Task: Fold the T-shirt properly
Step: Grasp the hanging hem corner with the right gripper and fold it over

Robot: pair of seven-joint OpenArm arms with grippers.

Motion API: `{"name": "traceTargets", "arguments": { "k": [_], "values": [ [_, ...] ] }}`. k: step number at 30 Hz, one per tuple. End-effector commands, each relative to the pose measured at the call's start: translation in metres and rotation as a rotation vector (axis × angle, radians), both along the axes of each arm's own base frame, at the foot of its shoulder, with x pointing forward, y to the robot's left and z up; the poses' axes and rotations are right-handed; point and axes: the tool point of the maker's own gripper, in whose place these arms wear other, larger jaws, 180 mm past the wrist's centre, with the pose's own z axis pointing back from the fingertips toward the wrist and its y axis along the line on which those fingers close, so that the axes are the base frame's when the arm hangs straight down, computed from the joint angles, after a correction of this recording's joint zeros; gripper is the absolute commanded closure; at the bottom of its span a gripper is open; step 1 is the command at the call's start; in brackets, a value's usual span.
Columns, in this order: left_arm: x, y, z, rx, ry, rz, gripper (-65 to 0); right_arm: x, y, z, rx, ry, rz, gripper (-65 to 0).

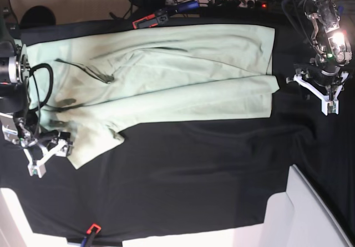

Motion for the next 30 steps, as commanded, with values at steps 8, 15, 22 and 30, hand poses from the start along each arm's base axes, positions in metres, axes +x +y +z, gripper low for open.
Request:
{"name": "traceTargets", "arguments": {
  "k": [8,15,22,30],
  "values": [
    [0.002,0.002,0.01,0.022,-0.033,-0.008,-32.4,0.021,0.015,0.015,-0.005,-0.054,0.047,-46.1],
    [0.001,0.005,0.011,0.027,-0.033,-0.003,-32.2,0.02,0.039,0.01,-0.003,-0.042,0.102,-45.4],
    [0.001,0.006,0.012,0.029,-0.031,-0.004,-32.2,0.021,0.045,0.009,0.005,-0.043,0.107,-24.1],
    [0.003,0.004,0.012,0.027,-0.033,-0.009,-32.4,0.025,0.044,0.013,0.002,-0.058,0.099,0.0]
  ]
}}
